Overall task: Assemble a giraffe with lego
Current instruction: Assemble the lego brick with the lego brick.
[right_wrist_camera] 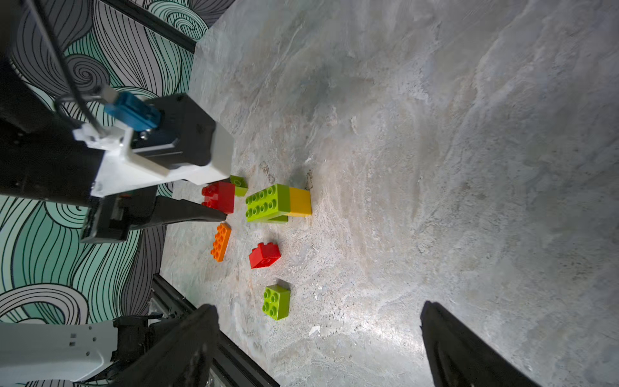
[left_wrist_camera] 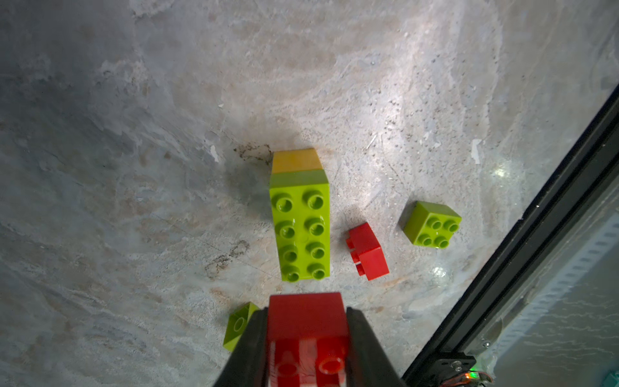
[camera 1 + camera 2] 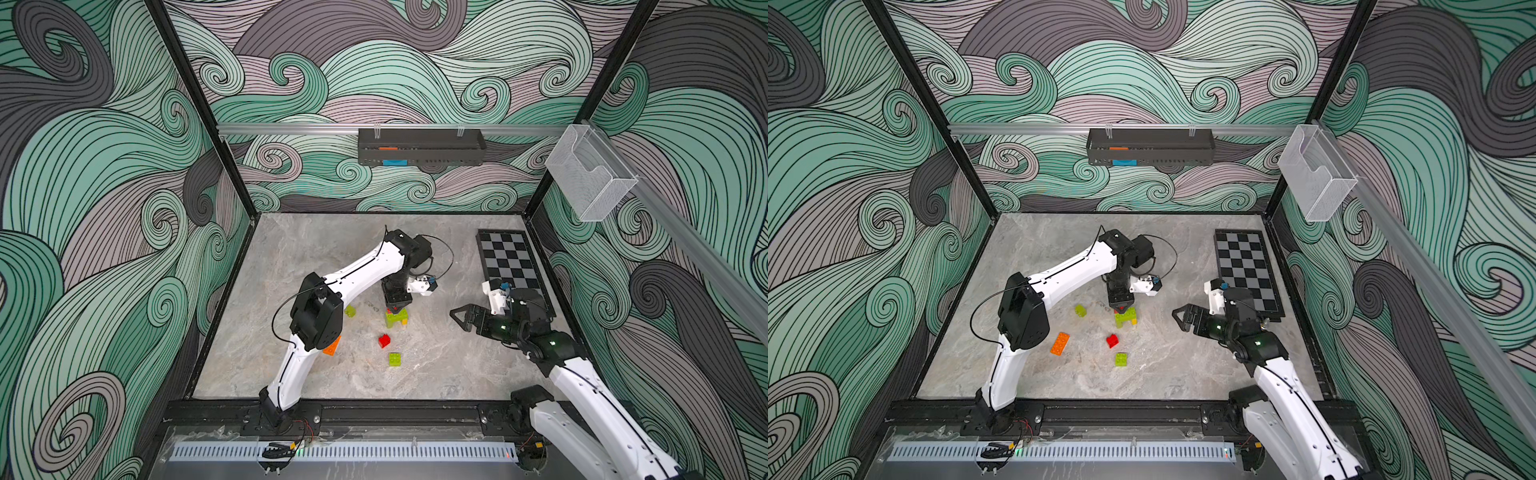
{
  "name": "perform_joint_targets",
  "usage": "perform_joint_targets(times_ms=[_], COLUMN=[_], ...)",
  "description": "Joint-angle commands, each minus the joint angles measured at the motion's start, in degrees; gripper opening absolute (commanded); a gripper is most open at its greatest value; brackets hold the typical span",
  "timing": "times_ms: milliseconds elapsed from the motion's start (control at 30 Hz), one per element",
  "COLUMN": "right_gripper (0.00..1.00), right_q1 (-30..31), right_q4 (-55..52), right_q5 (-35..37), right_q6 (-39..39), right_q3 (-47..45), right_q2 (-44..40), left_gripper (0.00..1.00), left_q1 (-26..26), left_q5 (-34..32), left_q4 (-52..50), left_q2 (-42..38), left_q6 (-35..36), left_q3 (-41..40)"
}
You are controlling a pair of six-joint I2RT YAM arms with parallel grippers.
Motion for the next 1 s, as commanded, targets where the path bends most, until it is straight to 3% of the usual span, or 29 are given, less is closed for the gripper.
perform_joint_targets(times_ms=[0,500,967], right_gripper=[0.99,0.99,0.99], right_q1=[-1.64,-3.86,-4.15], right_q4=[-2.56,-2.52,-2.42], right_q5=[0.86,-0.75,-1.19], right_q6=[-2.95,-4.06,-4.28], right_q3=[-0.46,-0.62,-0.71], right_q2=[-1.24,0.69,1.17], left_gripper=[0.0,0.0,0.0], left_q1=[-0.03,0.05,0.12], left_q5=[-0.75,-0.11,2.28], left_q4=[1.95,6.86,10.06], left_q2=[0.33,-1.43,-4.41], left_q6=[-0.83,-2.64,-2.95], left_q3=[-0.59,-8.51,-10.33])
